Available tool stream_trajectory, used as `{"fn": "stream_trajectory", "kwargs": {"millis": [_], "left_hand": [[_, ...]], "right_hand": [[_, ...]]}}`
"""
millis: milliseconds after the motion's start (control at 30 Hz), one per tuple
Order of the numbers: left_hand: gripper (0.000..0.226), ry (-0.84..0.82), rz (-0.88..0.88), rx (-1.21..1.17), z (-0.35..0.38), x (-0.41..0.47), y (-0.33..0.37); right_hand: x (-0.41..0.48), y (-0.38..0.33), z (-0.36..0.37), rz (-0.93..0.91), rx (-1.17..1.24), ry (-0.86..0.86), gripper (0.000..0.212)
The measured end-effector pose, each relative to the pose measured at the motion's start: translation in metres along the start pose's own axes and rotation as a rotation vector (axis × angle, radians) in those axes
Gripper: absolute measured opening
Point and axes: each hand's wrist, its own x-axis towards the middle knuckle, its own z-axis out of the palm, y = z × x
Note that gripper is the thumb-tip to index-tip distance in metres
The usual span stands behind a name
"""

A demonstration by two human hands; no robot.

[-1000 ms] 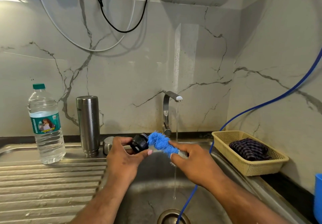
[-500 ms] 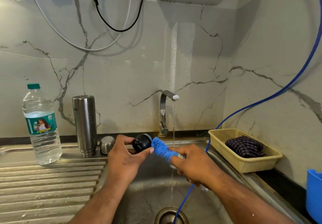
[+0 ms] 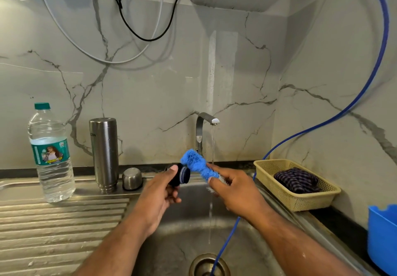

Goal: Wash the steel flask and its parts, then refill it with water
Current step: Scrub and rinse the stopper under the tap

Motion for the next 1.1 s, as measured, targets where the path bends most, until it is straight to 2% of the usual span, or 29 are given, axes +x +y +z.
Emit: {"fn": "stream_trajectory", "kwargs": {"millis": [100,267,333,433,533,667,800,933,1000,1100], "left_hand": [[0.049,0.006,0.023,0.101,-0.005,0.003,-0.005],[0.051,-0.116,-0.002,-0.106,-0.008,0.004,-0.006],[0.058,-0.128,0.051,0.022,-0.011,0.006,-0.010],[0.060,-0.062,0.133,0.300,-0.012,0.003,-0.012],[0.057,-0.015,0.151,0.352,-0.012,0.004,-0.013],[0.062,0.007,0.186,0.434,-0.007,0.006,-0.014],[0.047,0.027,0.199,0.411,0.000,0.002,-0.010],[0.055,-0.014,0.240,0.536,0.013,-0.002,-0.012],[0.048,-0.017,0.260,0.602,0.024,-0.008,-0.016],[0.044,-0.065,0.291,0.664,0.045,-0.023,-0.019]], "right_hand": [[-0.001,-0.002,-0.002,-0.060,0.006,-0.073,0.041],[0.000,-0.002,-0.006,-0.088,-0.023,-0.050,0.041],[-0.001,-0.005,-0.005,-0.139,-0.062,-0.067,0.042],[-0.002,-0.005,-0.006,-0.126,-0.155,-0.048,0.044],[-0.005,-0.004,-0.001,-0.152,-0.225,-0.125,0.045],[0.000,-0.002,-0.008,-0.118,-0.350,-0.003,0.049],[-0.010,-0.016,-0.013,-0.141,-0.328,-0.141,0.048],[-0.023,-0.037,-0.033,-0.161,-0.516,-0.057,0.061],[-0.032,-0.047,-0.055,-0.177,-0.691,-0.050,0.068],[-0.046,-0.066,-0.109,-0.169,-1.002,-0.061,0.061]]}}
